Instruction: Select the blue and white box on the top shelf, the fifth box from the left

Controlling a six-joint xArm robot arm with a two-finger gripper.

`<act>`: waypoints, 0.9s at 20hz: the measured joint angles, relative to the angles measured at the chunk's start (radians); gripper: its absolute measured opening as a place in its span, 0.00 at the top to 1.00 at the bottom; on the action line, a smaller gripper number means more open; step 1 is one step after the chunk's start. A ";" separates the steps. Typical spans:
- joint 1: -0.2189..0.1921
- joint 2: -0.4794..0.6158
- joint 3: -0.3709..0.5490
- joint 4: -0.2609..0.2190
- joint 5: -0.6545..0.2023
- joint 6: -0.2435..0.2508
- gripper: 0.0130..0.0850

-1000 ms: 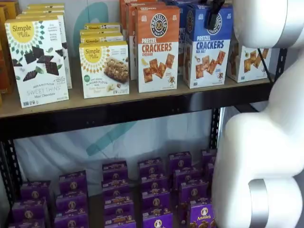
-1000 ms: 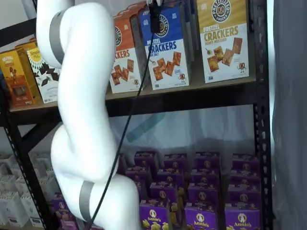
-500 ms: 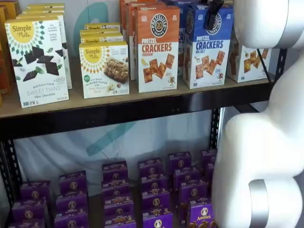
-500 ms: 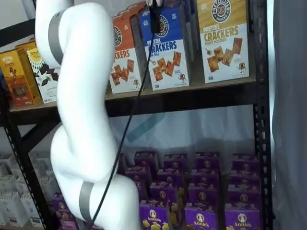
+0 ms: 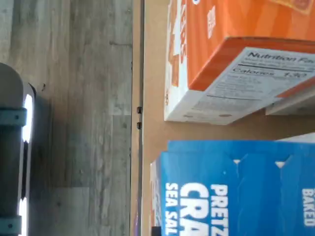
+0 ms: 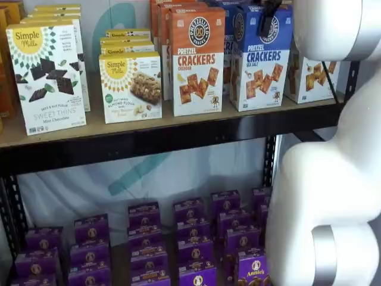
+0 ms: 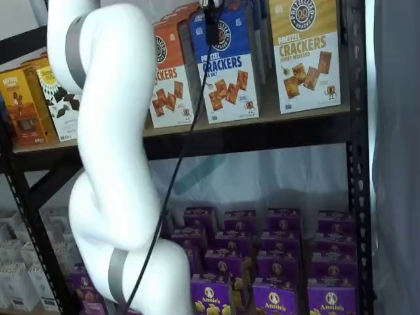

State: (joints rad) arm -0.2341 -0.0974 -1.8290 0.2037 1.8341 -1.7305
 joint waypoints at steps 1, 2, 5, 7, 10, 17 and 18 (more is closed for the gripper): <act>-0.001 -0.004 0.000 0.002 0.005 0.000 0.39; -0.002 -0.009 0.002 0.005 0.010 0.001 0.39; -0.002 -0.021 0.003 0.005 0.030 0.003 0.39; 0.001 -0.031 0.005 -0.001 0.046 0.005 0.39; 0.007 -0.068 0.029 -0.021 0.074 0.006 0.39; 0.000 -0.176 0.118 -0.024 0.100 0.001 0.39; -0.002 -0.189 0.129 -0.024 0.103 0.000 0.39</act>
State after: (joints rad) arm -0.2361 -0.2862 -1.7005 0.1800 1.9371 -1.7308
